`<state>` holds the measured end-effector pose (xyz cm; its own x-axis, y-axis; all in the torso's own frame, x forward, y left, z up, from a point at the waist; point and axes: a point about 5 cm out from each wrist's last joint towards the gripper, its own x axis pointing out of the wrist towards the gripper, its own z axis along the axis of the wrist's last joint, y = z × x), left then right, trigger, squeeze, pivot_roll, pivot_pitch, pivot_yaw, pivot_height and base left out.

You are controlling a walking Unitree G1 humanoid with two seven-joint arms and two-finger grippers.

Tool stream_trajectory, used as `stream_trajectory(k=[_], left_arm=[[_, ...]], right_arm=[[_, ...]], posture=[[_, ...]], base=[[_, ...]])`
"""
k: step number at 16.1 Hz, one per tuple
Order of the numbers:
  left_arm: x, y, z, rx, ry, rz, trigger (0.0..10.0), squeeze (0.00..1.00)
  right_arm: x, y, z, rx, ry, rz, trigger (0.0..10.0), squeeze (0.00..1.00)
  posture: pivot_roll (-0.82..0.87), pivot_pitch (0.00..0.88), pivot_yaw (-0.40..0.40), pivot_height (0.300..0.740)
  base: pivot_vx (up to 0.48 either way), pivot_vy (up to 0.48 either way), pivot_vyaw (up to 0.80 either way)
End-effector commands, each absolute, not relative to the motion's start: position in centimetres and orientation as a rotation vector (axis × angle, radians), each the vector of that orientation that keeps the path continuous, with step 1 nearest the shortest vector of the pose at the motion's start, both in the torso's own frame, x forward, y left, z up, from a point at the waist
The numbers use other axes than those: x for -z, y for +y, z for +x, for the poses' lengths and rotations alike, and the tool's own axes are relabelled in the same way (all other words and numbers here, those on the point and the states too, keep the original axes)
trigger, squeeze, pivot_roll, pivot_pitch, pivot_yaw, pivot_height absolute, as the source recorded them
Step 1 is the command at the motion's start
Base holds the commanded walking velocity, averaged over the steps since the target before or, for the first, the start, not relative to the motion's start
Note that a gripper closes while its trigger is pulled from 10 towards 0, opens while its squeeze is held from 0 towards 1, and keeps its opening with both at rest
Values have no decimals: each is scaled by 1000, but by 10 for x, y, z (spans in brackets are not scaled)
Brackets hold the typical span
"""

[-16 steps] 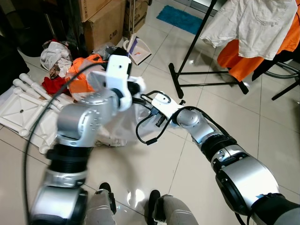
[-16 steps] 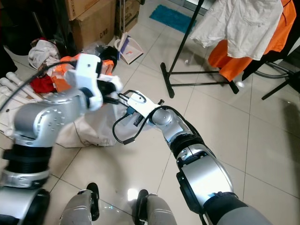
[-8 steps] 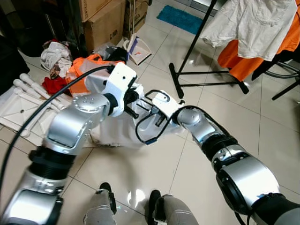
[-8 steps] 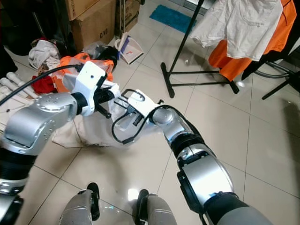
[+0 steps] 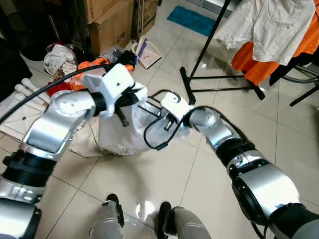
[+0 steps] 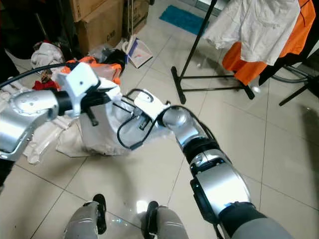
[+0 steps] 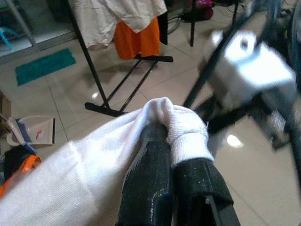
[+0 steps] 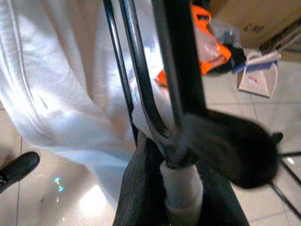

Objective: Hang hanger

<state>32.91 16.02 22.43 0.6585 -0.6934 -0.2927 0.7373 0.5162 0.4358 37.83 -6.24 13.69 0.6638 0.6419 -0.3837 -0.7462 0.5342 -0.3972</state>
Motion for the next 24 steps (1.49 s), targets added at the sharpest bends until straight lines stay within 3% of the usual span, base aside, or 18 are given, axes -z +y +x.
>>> stream_trajectory(k=[1, 7, 24], left_arm=[[-219, 158, 328, 896, 95, 594, 10000, 1000], [-225, 162, 336, 952, 43, 581, 10000, 1000], [-259, 183, 331, 1157, 206, 1003, 10000, 1000]], right_arm=[[-146, -67, 382, -830, 165, -557, 0, 0], [-159, -66, 377, -965, 115, -528, 0, 0], [-135, -65, 364, -1017, 161, -588, 0, 0]], posture=[[48, 219, -167, 740], [34, 222, -168, 740], [37, 233, -154, 740]], base=[[0, 0, 0], [0, 0, 0], [0, 0, 0]])
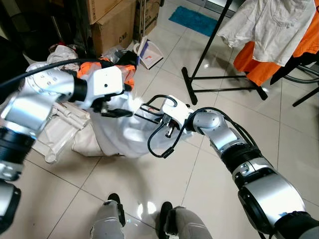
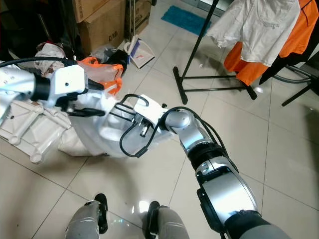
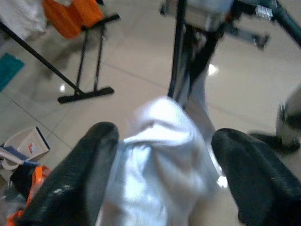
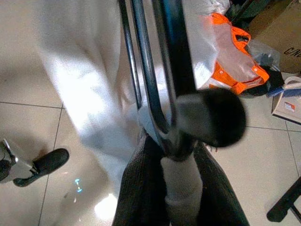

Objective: Hang hanger

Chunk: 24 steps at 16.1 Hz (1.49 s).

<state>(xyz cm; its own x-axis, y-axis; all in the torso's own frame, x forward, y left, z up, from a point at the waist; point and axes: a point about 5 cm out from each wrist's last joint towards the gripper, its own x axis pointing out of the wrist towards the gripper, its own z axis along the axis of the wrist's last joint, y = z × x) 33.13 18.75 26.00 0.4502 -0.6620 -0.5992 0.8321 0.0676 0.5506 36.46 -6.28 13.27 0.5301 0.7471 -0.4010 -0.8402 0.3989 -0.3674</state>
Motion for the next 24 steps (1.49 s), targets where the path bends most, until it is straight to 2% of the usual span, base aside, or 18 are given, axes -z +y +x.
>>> stream_trajectory(k=[1, 7, 8, 14, 18, 24], left_arm=[[-260, 185, 330, 1173, 239, 1057, 10000, 1000], [-256, 189, 337, 1144, 232, 1114, 10000, 1000], [-261, 188, 340, 1119, 174, 1092, 10000, 0], [-274, 174, 345, 1152, 7, 1013, 10000, 0], [-261, 156, 343, 1261, -5, 928, 10000, 0], [-249, 154, 345, 1296, 37, 887, 10000, 0]], right_arm=[[-133, -66, 363, -1018, 163, -591, 0, 0], [-132, -57, 358, -1052, 135, -562, 0, 0], [-132, -58, 357, -1053, 133, -565, 0, 0], [-133, -58, 354, -1081, 122, -574, 0, 0], [-136, -52, 352, -1101, 106, -560, 0, 0], [-141, -49, 350, -1120, 87, -545, 0, 0]], posture=[[40, 234, -152, 740], [40, 227, -135, 740], [35, 223, -134, 740], [30, 221, -136, 740], [16, 227, -131, 740], [4, 237, -126, 740]], base=[[0, 0, 0], [0, 0, 0], [0, 0, 0], [0, 0, 0], [0, 0, 0], [0, 0, 0]])
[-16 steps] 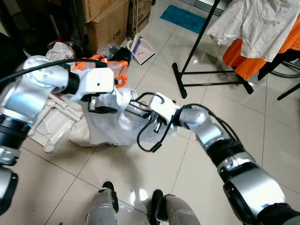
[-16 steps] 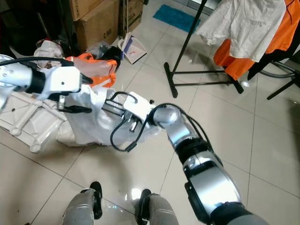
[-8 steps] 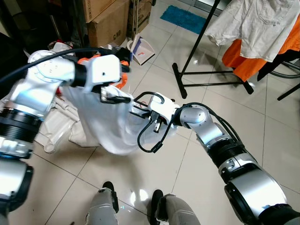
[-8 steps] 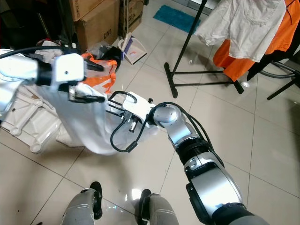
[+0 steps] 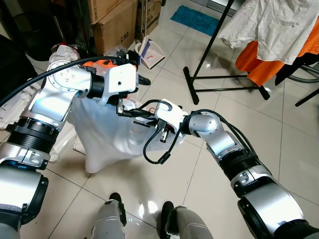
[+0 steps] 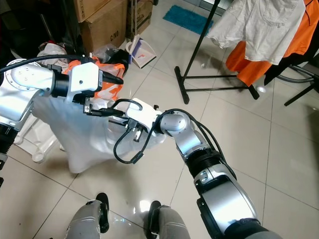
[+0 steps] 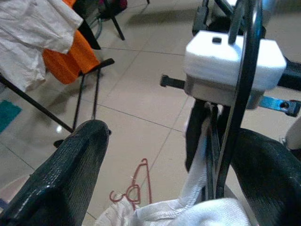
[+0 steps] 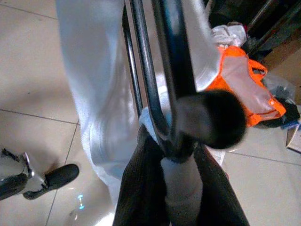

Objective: Hang hanger

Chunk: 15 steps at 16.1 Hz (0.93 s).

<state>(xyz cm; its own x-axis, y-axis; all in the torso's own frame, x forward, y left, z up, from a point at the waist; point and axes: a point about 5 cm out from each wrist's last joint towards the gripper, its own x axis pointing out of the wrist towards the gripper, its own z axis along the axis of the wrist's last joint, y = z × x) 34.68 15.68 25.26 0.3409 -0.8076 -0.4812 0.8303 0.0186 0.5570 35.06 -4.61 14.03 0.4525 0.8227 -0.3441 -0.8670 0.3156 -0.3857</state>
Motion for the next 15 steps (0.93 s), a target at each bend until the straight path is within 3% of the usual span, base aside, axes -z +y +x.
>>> stream_trajectory(k=[1, 15], left_arm=[[-249, 155, 345, 1299, 39, 885, 10000, 0], [-247, 155, 344, 1327, 44, 880, 10000, 0]], right_arm=[[-141, -49, 349, -1121, 87, -543, 0, 0], [-147, -49, 344, -1175, 56, -521, 0, 0]], posture=[[4, 237, -126, 740], [-5, 236, -124, 740]], base=[[0, 0, 0], [0, 0, 0]])
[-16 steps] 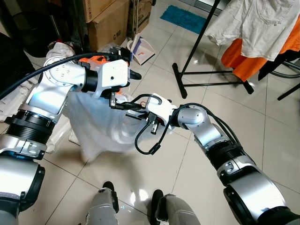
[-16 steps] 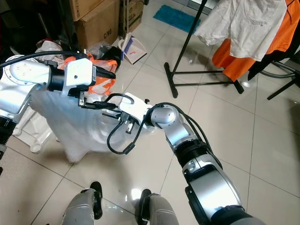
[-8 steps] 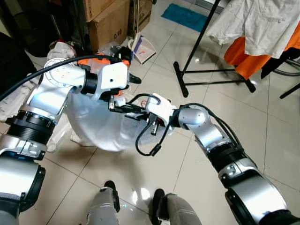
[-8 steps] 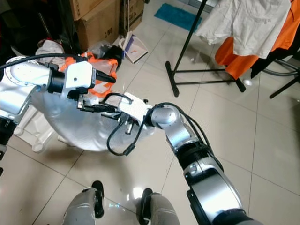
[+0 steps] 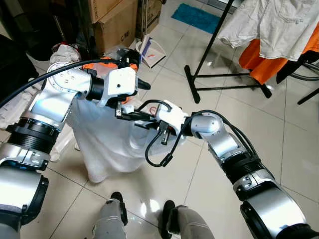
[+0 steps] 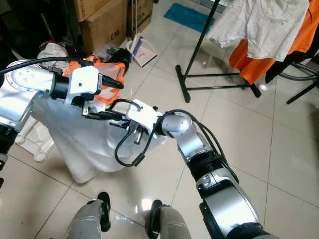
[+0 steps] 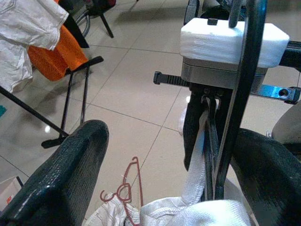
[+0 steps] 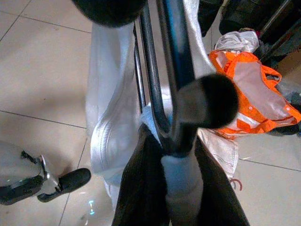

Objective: Hang hanger

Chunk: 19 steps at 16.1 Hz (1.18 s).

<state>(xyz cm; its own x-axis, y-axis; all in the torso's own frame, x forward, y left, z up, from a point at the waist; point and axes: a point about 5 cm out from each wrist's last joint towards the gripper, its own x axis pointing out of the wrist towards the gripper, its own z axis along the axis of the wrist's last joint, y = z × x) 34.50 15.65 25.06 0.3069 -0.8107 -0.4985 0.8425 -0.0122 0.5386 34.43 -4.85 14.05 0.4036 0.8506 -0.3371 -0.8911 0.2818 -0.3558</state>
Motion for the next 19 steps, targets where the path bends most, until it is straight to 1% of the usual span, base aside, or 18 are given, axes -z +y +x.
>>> stream_trajectory(k=[1, 9, 10, 11, 12, 13, 15, 17, 18, 19], left_arm=[[-247, 155, 344, 1327, 44, 880, 10000, 0], [-247, 155, 344, 1328, 43, 880, 10000, 0], [-236, 150, 338, 1360, 42, 827, 0, 0], [-230, 147, 335, 1372, 41, 795, 0, 0], [-228, 146, 335, 1365, 36, 776, 4275, 0], [-226, 145, 335, 1356, 29, 749, 10000, 0], [-217, 140, 332, 1349, 18, 688, 10000, 0], [-210, 138, 330, 1353, 29, 664, 10000, 0], [-203, 142, 329, 1344, 54, 646, 7765, 0], [-202, 144, 329, 1339, 62, 643, 0, 0]], right_arm=[[-147, -49, 344, -1175, 56, -521, 0, 0], [-148, -49, 343, -1181, 54, -519, 0, 0], [-162, -44, 338, -1224, 1, -439, 0, 0], [-168, -41, 335, -1239, -21, -401, 0, 0], [-168, -41, 335, -1235, -22, -397, 0, 0], [-169, -41, 336, -1232, -23, -394, 0, 0], [-170, -42, 336, -1226, -25, -387, 0, 0], [-171, -42, 335, -1226, -20, -382, 0, 0], [-172, -43, 334, -1225, -13, -377, 0, 0], [-172, -44, 334, -1226, -12, -375, 0, 0]], posture=[[-5, 236, -124, 740], [-6, 235, -125, 740], [-3, 222, -124, 740], [-5, 224, -125, 740], [-5, 224, -125, 740], [-5, 224, -125, 740], [-6, 227, -126, 740], [-10, 228, -130, 740], [-10, 228, -130, 740], [-10, 228, -130, 740]], base=[[0, 0, 0], [0, 0, 0], [0, 0, 0], [0, 0, 0], [0, 0, 0], [0, 0, 0], [0, 0, 0], [0, 0, 0], [0, 0, 0], [0, 0, 0]])
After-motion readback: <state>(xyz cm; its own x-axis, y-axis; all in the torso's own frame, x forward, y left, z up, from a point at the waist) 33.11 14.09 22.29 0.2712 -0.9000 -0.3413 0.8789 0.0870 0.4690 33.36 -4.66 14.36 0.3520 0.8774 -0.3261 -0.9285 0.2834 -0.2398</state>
